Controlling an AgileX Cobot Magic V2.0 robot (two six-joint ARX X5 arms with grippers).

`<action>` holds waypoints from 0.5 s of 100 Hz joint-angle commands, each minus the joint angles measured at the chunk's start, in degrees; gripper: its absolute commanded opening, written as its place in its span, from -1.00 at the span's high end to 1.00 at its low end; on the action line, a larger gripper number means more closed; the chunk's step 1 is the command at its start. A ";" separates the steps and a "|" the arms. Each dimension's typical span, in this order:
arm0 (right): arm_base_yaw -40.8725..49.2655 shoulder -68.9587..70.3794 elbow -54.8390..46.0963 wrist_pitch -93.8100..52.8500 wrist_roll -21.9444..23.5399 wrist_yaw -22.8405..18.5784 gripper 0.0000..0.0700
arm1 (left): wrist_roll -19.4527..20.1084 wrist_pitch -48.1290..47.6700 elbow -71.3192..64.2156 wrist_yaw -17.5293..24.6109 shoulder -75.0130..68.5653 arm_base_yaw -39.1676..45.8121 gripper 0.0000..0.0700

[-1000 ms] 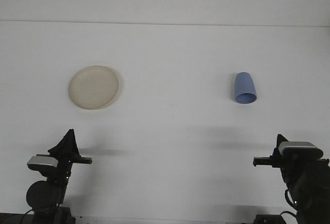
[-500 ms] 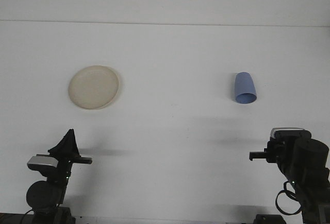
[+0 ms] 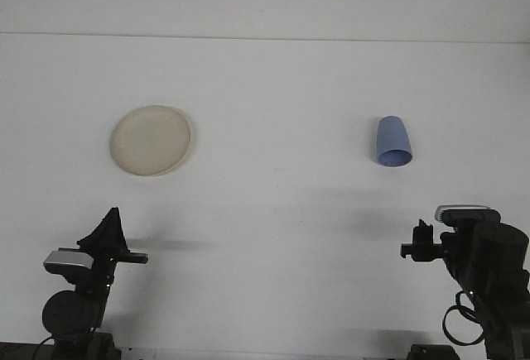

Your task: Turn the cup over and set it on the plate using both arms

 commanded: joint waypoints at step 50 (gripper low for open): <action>0.04 13.49 -5.55 32.06 2.62 -0.20 -0.20 | -0.28 0.66 -1.09 0.09 -0.07 0.04 0.97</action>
